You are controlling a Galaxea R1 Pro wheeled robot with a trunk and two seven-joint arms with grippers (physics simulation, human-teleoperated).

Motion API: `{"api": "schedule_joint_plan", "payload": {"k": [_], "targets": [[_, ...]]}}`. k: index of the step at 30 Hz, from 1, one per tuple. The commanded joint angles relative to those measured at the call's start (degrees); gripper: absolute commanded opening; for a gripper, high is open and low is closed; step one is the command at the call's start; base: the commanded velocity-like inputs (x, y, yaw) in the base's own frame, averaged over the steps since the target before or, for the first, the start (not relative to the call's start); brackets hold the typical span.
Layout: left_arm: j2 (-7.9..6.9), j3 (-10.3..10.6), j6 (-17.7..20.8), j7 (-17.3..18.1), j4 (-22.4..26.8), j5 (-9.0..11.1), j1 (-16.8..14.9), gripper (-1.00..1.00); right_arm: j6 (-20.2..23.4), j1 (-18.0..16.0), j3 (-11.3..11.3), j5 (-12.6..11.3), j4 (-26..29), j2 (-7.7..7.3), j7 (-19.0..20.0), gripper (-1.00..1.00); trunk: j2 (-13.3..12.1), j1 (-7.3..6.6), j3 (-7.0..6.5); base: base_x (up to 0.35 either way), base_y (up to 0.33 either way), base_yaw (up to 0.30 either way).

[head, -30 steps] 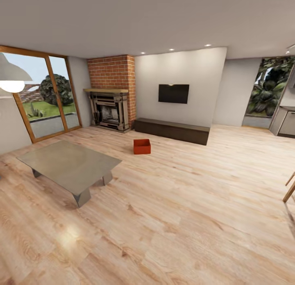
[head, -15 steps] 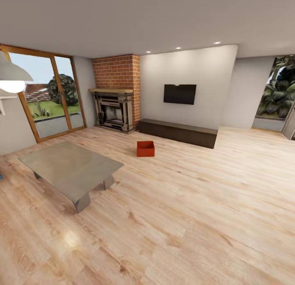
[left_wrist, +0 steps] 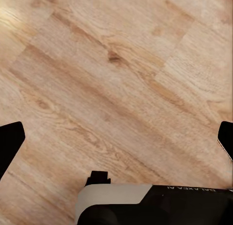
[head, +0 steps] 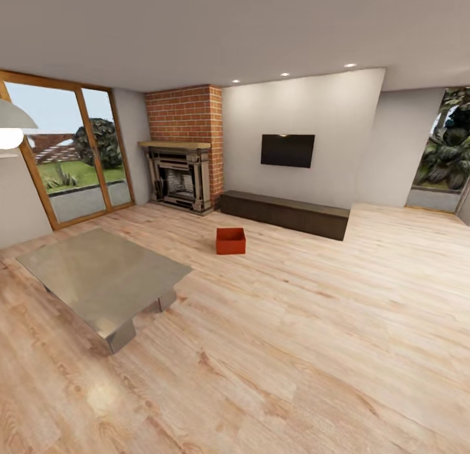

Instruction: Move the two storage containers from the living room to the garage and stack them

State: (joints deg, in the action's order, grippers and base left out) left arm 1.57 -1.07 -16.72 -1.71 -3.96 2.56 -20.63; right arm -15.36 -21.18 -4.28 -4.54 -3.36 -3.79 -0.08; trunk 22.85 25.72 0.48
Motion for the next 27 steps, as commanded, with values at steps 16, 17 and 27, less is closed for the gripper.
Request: {"api": "schedule_joint_plan", "payload": {"k": [16,17,27], "targets": [[0.01,-0.1,-0.4,0.0,-0.3,0.2,-0.1,1.0,-0.4,-0.1,-0.5,-0.4,-0.3,0.01,0.0,1.0,0.1,0.06,0.05,0.329,-0.09,0.0],[0.01,-0.1,-0.4,0.0,-0.3,0.2,-0.1,1.0,-0.4,-0.1,-0.5,-0.4,-0.3,0.01,0.0,1.0,0.1,0.06,0.05,0.329,-0.09,0.0],[0.01,-0.1,-0.4,0.0,-0.3,0.2,-0.1,1.0,-0.4,-0.1,-0.5,-0.4,-0.3,0.01,0.0,1.0,0.1,0.06,0.05,0.329,-0.068,0.0]]}}
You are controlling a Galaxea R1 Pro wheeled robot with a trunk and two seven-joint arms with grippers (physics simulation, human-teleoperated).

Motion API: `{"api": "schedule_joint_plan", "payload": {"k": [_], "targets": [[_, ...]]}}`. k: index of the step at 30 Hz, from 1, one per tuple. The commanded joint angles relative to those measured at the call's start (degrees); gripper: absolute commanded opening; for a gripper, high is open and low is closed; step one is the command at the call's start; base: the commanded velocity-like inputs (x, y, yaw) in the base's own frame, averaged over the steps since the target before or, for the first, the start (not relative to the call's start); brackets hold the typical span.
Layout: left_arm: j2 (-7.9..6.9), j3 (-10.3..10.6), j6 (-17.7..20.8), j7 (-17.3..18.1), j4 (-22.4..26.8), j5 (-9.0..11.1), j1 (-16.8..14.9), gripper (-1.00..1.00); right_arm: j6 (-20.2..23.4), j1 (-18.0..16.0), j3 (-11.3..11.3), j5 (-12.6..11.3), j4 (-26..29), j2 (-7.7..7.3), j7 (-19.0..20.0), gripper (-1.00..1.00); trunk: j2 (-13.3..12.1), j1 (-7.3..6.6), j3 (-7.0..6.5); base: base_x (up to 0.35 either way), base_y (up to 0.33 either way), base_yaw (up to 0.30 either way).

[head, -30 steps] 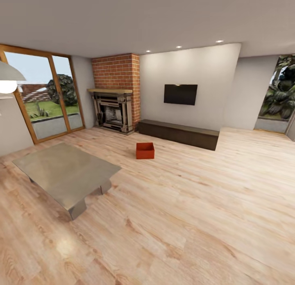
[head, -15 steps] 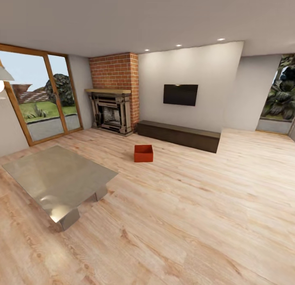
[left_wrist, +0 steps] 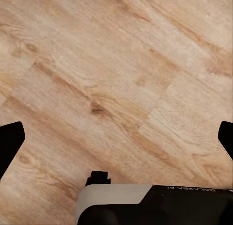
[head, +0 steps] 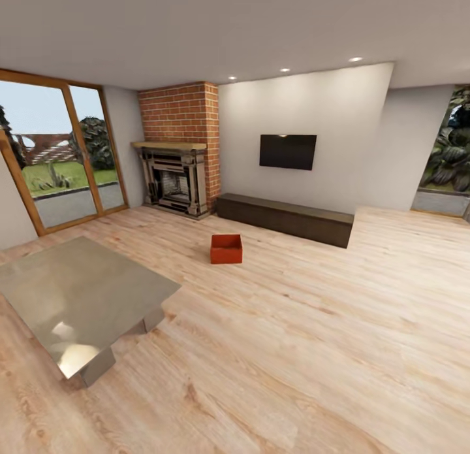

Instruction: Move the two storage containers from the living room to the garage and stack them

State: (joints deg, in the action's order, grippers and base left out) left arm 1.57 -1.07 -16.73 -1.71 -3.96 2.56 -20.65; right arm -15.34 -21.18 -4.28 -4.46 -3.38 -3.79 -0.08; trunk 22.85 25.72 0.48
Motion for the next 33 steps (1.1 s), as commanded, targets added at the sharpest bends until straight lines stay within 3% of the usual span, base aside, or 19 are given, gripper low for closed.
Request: {"api": "schedule_joint_plan", "payload": {"k": [1,33], "targets": [[0.01,-0.1,-0.4,0.0,-0.3,0.3,-0.1,1.0,-0.4,-0.1,-0.5,-0.5,-0.3,0.01,0.0,1.0,0.1,0.06,0.05,0.329,-0.006,0.0],[0.01,-0.1,-0.4,0.0,-0.3,0.3,-0.1,1.0,-0.4,-0.1,-0.5,-0.5,-0.3,0.07,0.0,1.0,0.1,0.06,0.05,0.329,0.0,0.014]]}}
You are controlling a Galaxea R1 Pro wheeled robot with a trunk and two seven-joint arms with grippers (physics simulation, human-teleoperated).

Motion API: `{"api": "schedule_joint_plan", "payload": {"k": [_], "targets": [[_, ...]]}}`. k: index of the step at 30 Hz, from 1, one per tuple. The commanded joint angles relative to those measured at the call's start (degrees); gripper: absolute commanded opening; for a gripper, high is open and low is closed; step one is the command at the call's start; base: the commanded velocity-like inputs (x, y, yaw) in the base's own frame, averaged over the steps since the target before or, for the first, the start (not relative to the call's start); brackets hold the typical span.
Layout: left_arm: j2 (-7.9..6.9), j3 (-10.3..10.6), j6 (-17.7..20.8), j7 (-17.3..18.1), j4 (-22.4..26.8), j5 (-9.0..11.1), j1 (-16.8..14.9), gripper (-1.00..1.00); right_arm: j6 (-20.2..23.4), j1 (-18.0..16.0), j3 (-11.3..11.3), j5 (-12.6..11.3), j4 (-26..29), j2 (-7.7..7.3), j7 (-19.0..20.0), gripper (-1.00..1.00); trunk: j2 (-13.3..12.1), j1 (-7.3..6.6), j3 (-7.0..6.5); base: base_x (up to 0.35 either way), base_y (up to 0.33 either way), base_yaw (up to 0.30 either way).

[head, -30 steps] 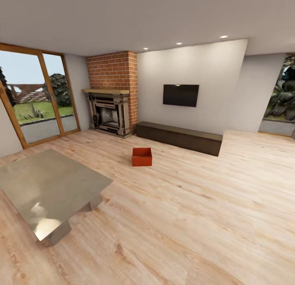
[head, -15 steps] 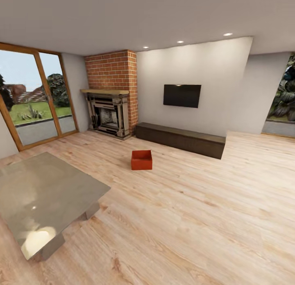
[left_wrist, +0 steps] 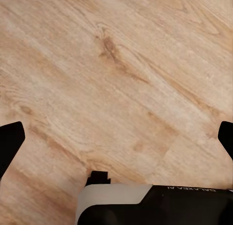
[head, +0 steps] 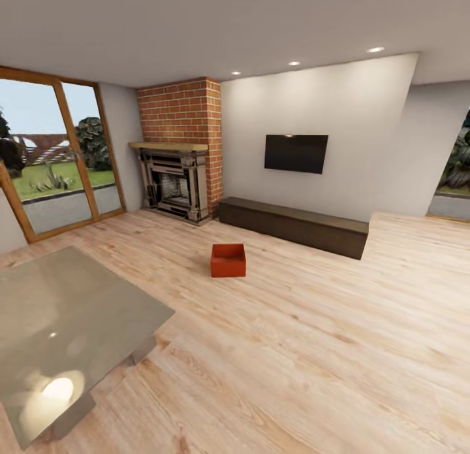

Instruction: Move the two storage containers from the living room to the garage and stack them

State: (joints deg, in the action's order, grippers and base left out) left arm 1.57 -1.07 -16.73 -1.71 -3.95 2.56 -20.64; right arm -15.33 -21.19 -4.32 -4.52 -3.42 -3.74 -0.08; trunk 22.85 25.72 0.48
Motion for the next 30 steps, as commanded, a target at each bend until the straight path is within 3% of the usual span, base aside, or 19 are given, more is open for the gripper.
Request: {"api": "schedule_joint_plan", "payload": {"k": [1,30], "targets": [[0.02,-0.1,-0.4,0.0,-0.3,0.2,-0.1,1.0,-0.4,-0.1,-0.4,-0.5,-0.2,0.01,0.0,1.0,0.1,0.06,0.05,0.329,0.0,0.059],[0.02,-0.1,-0.4,0.0,-0.3,0.2,-0.1,1.0,-0.4,-0.1,-0.4,-0.5,-0.3,0.03,0.0,1.0,0.1,0.06,0.05,0.329,0.0,0.004]]}}
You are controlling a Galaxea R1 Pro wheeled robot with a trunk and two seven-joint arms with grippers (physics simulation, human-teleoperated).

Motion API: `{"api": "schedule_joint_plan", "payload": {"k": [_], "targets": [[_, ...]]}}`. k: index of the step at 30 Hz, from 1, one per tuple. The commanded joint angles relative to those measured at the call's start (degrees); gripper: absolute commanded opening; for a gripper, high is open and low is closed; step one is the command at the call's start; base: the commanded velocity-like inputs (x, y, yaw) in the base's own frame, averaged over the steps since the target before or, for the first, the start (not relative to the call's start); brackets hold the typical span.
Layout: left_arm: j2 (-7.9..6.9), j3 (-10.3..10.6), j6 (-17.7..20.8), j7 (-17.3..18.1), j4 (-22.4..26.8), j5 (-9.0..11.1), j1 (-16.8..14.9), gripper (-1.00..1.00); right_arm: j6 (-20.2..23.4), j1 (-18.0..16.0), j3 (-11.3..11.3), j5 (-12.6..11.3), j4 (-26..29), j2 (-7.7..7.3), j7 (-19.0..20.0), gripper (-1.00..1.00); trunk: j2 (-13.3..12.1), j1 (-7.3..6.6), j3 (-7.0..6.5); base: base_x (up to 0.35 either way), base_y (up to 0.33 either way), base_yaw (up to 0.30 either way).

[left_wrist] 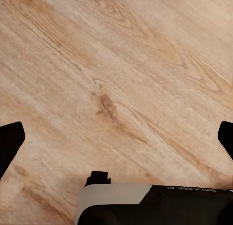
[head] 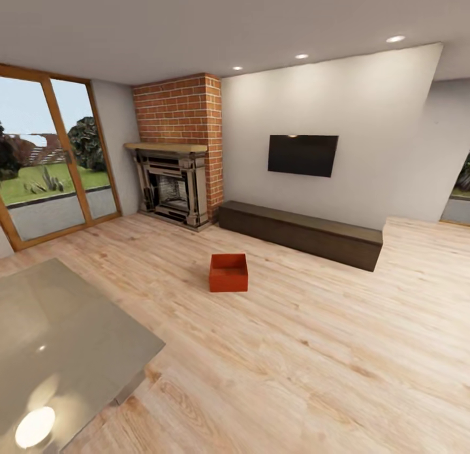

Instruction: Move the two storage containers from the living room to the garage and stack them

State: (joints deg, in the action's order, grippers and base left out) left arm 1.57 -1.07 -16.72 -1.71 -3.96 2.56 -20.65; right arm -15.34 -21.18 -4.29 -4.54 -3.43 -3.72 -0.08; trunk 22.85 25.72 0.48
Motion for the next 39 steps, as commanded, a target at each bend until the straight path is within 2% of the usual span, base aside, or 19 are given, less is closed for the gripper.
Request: {"api": "schedule_joint_plan", "payload": {"k": [1,22,26,39], "targets": [[0.01,-0.1,-0.4,0.0,-0.3,0.2,-0.1,1.0,-0.4,-0.1,-0.5,-0.5,-0.3,-0.01,0.0,1.0,0.1,0.06,0.05,0.329,0.0,0.0],[0.01,-0.1,-0.4,-0.1,-0.3,0.2,-0.1,1.0,-0.4,-0.1,-0.5,-0.5,-0.2,0.03,0.0,1.0,0.1,0.06,0.05,0.329,0.0,0.0],[0.01,-0.1,-0.4,-1.2,-0.3,0.3,-0.1,1.0,-0.4,-0.1,-0.5,-0.5,-0.2,0.03,0.0,1.0,0.1,0.06,0.05,0.329,-0.038,0.0],[0.1,-0.1,-0.4,-1.4,-0.3,0.3,-0.1,1.0,-0.4,-0.1,-0.5,-0.5,-0.3,0.03,0.0,1.0,0.1,0.06,0.05,0.329,-0.003,0.0]]}}
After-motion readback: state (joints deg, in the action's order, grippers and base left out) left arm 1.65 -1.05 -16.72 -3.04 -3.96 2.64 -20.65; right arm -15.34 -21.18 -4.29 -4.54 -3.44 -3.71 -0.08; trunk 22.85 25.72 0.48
